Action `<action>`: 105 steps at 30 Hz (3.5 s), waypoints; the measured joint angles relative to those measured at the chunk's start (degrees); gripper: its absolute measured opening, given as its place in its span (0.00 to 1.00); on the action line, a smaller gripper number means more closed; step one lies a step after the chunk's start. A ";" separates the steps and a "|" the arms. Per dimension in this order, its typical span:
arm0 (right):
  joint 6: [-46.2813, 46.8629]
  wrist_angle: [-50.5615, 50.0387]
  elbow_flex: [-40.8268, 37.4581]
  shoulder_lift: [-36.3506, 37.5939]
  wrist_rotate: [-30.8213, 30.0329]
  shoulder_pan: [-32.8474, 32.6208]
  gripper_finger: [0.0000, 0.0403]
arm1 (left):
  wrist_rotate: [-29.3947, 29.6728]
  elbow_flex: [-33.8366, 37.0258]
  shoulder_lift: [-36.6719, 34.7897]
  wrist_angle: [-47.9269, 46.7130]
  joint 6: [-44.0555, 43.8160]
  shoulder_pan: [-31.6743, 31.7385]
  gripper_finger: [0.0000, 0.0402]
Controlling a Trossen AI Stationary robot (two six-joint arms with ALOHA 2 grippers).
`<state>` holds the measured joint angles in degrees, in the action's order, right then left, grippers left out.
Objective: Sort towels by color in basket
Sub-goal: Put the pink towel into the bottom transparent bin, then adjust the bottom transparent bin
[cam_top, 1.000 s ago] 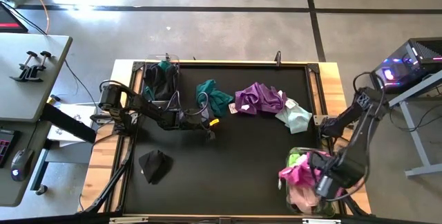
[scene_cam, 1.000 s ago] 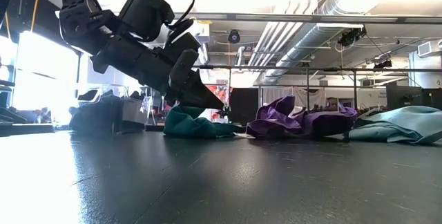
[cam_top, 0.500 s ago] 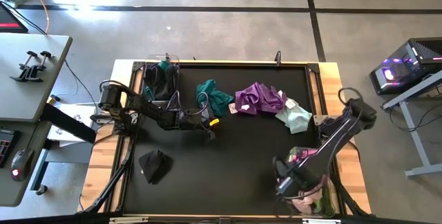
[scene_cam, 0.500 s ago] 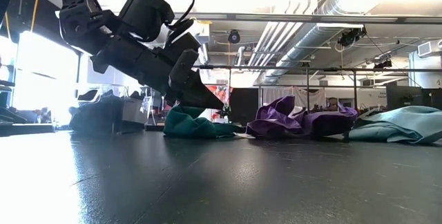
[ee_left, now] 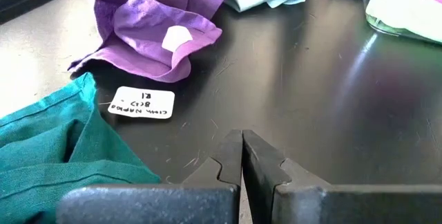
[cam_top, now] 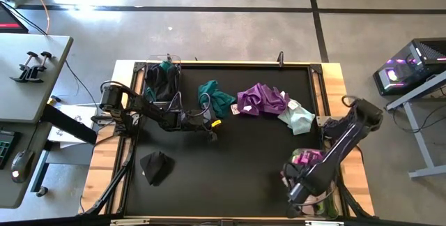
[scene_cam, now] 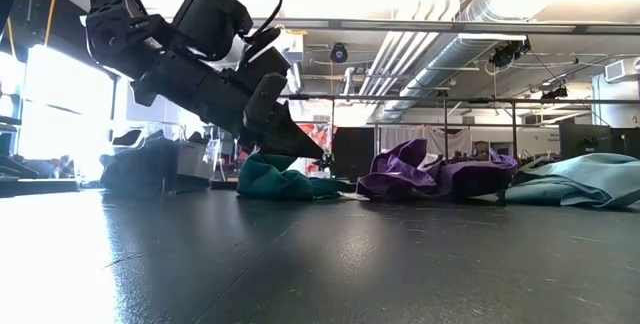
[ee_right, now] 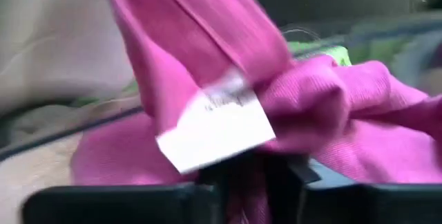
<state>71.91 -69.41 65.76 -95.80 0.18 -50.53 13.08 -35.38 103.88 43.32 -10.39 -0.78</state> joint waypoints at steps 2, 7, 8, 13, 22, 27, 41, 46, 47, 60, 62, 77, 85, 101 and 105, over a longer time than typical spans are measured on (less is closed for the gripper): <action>2.75 -1.06 0.30 2.76 -0.19 -0.32 0.27 | 0.00 0.00 0.00 -0.01 0.00 0.00 0.00; 10.86 -1.69 1.29 10.30 -0.41 -1.32 0.39 | 0.00 0.00 0.00 0.01 -0.02 0.00 0.00; 12.55 -1.36 1.31 11.70 -1.18 -1.54 0.40 | 0.00 0.00 0.00 0.01 -0.02 0.00 0.00; 14.82 3.35 0.69 16.15 -11.95 -3.36 0.41 | -0.01 0.00 0.00 0.03 -0.02 0.00 0.00; 10.86 22.53 -12.13 16.80 -14.91 -2.99 0.36 | -0.01 -0.02 0.00 0.07 -0.05 0.00 0.00; 16.00 27.34 -18.88 17.32 -14.46 -3.17 0.35 | -0.02 -0.02 0.00 0.08 -0.04 0.00 0.00; 16.92 23.14 -21.09 16.63 -10.72 -2.73 0.35 | -0.03 -0.02 -0.02 0.20 -0.07 0.00 0.00; 16.58 19.17 -17.62 16.63 -10.55 -2.73 0.35 | -0.04 -0.02 -0.02 0.27 -0.09 0.00 0.00; 16.58 17.39 -16.48 16.63 -10.47 -2.73 0.35 | -0.04 -0.02 -0.02 0.29 -0.09 0.00 0.00; 21.98 -7.10 -7.45 16.76 8.43 1.88 0.35 | -0.03 -0.02 -0.02 0.29 -0.18 0.00 0.00; 19.87 -4.65 -9.59 16.76 10.91 2.69 0.35 | -0.04 -0.02 -0.02 0.26 -0.03 -0.01 0.00; 2.68 17.74 -17.97 16.71 -0.36 3.68 0.35 | -0.02 -0.02 -0.02 0.34 -0.05 -0.02 0.00; 3.01 10.18 -11.25 16.71 -0.50 4.07 0.35 | -0.04 -0.02 -0.02 0.45 -0.17 -0.02 0.00; 8.53 -10.66 3.13 16.69 6.04 6.67 0.35 | -2.08 -1.54 -0.02 2.00 0.60 -1.33 0.00; 7.06 -10.07 3.15 16.58 6.59 6.21 0.35 | -3.81 -5.03 -0.02 1.02 5.53 -3.32 0.00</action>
<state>78.97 -79.49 68.90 -79.22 6.77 -44.31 9.27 -40.40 103.85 44.34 -4.86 -4.09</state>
